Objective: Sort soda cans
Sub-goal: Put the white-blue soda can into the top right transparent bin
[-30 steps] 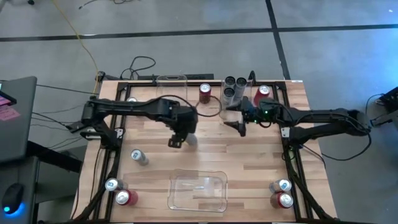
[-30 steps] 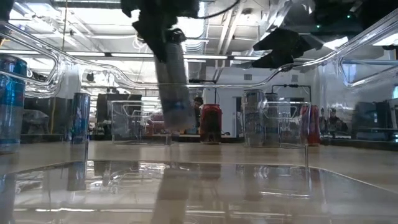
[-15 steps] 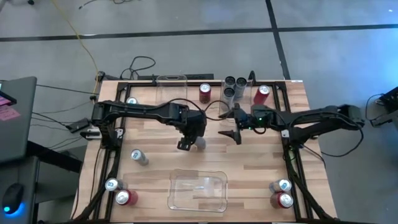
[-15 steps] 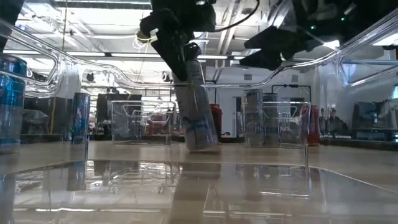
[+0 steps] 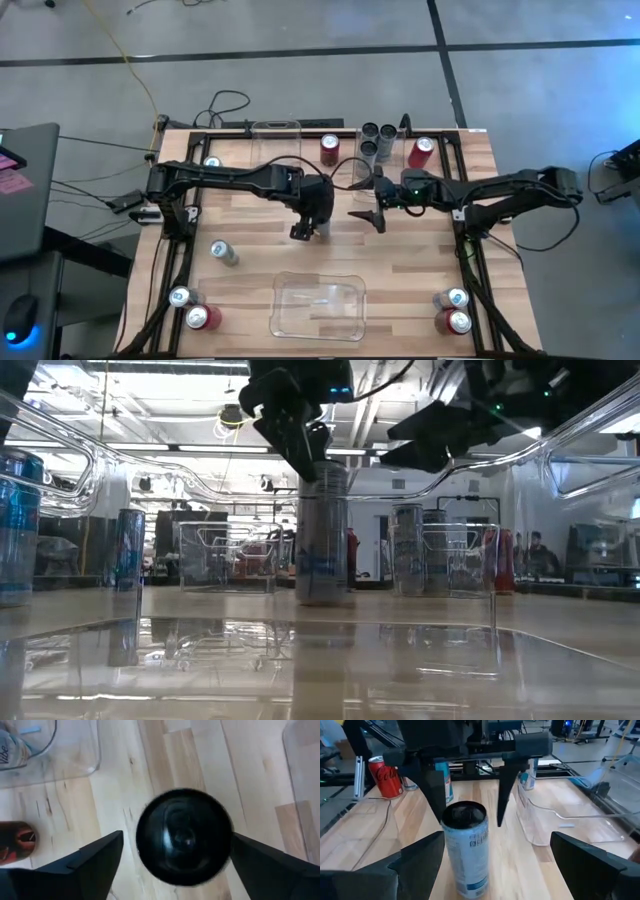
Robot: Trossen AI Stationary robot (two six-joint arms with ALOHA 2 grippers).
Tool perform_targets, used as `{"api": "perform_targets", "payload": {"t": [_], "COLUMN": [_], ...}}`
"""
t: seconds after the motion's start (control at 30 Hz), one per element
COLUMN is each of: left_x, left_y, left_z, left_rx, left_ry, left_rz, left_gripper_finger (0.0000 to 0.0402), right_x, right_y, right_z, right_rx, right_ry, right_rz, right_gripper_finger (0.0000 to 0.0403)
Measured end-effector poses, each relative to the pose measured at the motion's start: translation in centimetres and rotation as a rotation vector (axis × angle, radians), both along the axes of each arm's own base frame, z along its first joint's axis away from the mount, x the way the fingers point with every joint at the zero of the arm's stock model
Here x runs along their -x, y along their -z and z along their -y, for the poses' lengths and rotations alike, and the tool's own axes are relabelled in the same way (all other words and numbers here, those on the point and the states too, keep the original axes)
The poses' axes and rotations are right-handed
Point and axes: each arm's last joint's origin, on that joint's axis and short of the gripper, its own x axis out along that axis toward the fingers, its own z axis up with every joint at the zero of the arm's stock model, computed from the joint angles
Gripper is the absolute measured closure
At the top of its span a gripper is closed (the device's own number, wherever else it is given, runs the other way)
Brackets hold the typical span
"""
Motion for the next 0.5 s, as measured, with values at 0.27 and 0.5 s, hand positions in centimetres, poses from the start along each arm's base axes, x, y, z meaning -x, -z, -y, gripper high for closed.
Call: {"api": "perform_targets", "payload": {"t": [0.27, 0.5], "left_x": [0.3, 1.9], "left_y": [-0.4, -2.9], "left_z": [-0.1, 0.3], "left_rx": [-0.037, -0.037], "left_ry": [-0.073, -0.081], "left_rz": [0.004, 0.062], "left_gripper_finger": [0.0025, 0.0025], "right_x": [-0.1, -0.2], "right_y": [0.1, -0.4], "right_z": [0.0, 0.0], "right_rx": [-0.074, -0.121], "right_ry": [0.017, 0.026], "right_rz": [0.002, 0.051], "right_gripper_finger": [0.0022, 0.0022]}}
